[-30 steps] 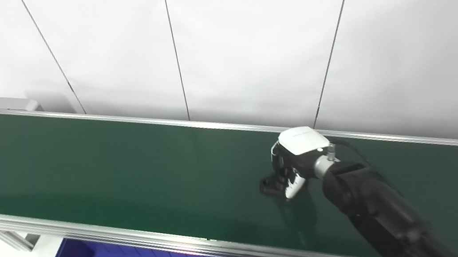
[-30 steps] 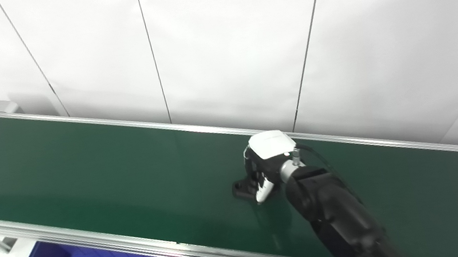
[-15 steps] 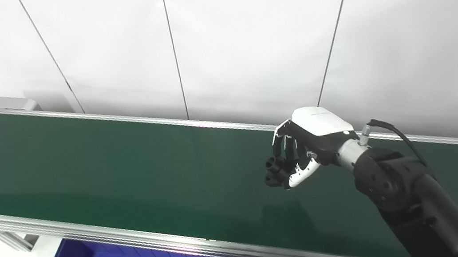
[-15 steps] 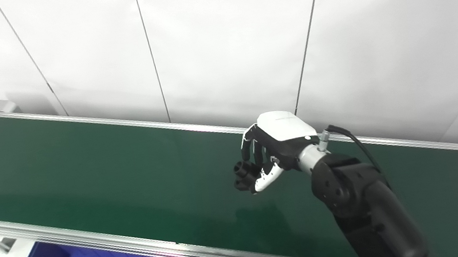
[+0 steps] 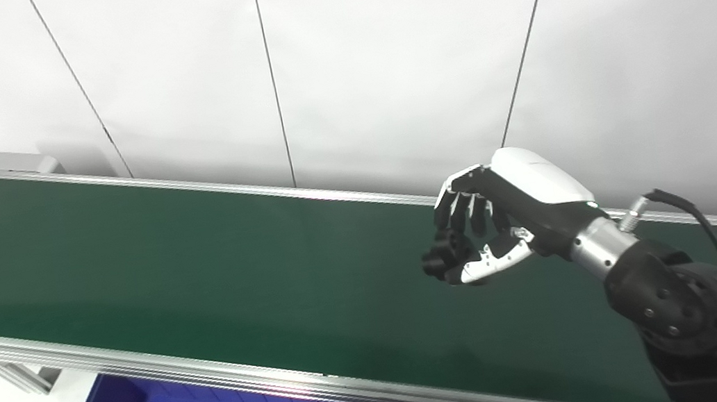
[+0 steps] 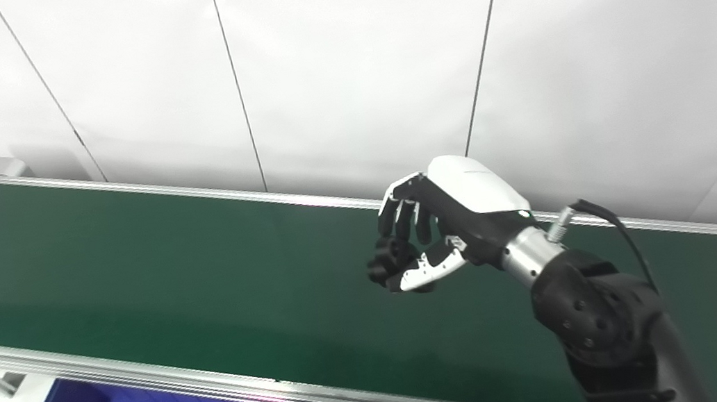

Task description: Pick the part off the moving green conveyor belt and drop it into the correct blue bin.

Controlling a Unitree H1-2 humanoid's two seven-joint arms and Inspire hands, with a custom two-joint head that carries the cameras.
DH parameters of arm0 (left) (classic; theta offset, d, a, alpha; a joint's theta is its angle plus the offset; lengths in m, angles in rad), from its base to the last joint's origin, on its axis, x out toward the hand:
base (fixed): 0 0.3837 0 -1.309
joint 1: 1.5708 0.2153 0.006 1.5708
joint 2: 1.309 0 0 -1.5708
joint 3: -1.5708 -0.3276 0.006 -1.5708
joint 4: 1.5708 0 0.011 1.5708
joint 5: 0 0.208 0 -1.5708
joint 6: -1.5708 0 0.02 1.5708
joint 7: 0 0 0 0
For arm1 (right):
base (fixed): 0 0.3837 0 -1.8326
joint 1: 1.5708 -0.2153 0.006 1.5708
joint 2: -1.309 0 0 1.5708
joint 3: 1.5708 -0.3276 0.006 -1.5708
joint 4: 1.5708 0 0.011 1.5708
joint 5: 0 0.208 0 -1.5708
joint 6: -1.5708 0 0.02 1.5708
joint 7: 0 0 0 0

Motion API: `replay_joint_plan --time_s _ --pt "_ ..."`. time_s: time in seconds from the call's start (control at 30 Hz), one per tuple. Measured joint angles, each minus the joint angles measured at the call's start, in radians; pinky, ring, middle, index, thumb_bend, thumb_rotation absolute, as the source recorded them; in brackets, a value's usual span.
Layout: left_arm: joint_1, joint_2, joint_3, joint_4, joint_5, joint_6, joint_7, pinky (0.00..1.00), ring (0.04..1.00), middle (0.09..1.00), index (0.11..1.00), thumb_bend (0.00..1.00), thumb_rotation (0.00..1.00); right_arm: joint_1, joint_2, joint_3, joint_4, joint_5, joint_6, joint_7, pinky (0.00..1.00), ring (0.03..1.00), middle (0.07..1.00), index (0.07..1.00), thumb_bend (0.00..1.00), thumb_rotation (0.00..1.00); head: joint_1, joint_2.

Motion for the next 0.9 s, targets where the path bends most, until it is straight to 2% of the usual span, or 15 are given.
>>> replay_joint_plan --time_s 0.13,0.23,0.27,0.37,0.53,0.73,0.77,0.8,0.9 --pt "0.002 0.005 0.004 -0.003 -0.003 0.000 0.000 0.69 0.765 0.771 0.774 0.86 0.74 0.053 -0.010 -0.068 -0.058 0.102 0.010 0.000 0.28 0.359 0.488 0.555 0.51 0.00 -0.020 0.011" --pt "0.004 0.008 0.008 -0.010 -0.002 0.000 0.000 0.70 0.768 0.772 0.777 0.86 0.74 0.089 -0.024 -0.103 -0.105 0.174 0.045 0.010 0.29 0.362 0.489 0.554 0.51 0.00 -0.037 0.017" --pt "0.007 0.008 0.010 -0.015 -0.003 0.000 0.000 0.71 0.771 0.775 0.779 0.87 0.74 0.099 -0.031 -0.109 -0.119 0.195 0.051 0.013 0.28 0.361 0.489 0.557 0.51 0.00 -0.037 0.017" --pt "0.023 0.008 0.028 -0.030 -0.025 0.000 -0.013 0.74 0.784 0.784 0.788 0.89 0.73 0.127 -0.053 -0.124 -0.180 0.250 0.101 0.031 0.25 0.355 0.484 0.563 0.50 0.00 -0.124 0.060" --pt "0.053 0.010 0.063 -0.061 -0.066 0.000 -0.075 0.77 0.801 0.800 0.803 0.90 0.70 0.191 -0.130 -0.133 -0.318 0.294 0.148 0.051 0.25 0.350 0.477 0.562 0.50 0.00 -0.170 0.084" --pt "0.075 0.007 0.129 -0.100 -0.113 0.000 -0.163 0.81 0.818 0.816 0.820 0.90 0.71 0.349 -0.250 -0.159 -0.478 0.378 0.205 0.081 0.26 0.351 0.462 0.556 0.51 0.00 -0.245 0.127" --pt "0.079 0.005 0.138 -0.106 -0.118 0.000 -0.169 0.81 0.821 0.819 0.823 0.90 0.72 0.370 -0.261 -0.162 -0.494 0.381 0.208 0.083 0.26 0.350 0.463 0.555 0.51 0.00 -0.245 0.127" --pt "0.083 0.006 0.149 -0.113 -0.120 0.000 -0.180 0.81 0.822 0.821 0.827 0.89 0.73 0.401 -0.272 -0.172 -0.525 0.380 0.214 0.085 0.26 0.348 0.462 0.555 0.50 0.00 -0.277 0.156" --pt "0.101 0.006 0.176 -0.137 -0.121 0.000 -0.200 0.82 0.824 0.824 0.838 0.89 0.76 0.504 -0.303 -0.205 -0.602 0.366 0.217 0.097 0.26 0.351 0.458 0.557 0.50 0.00 -0.288 0.169"
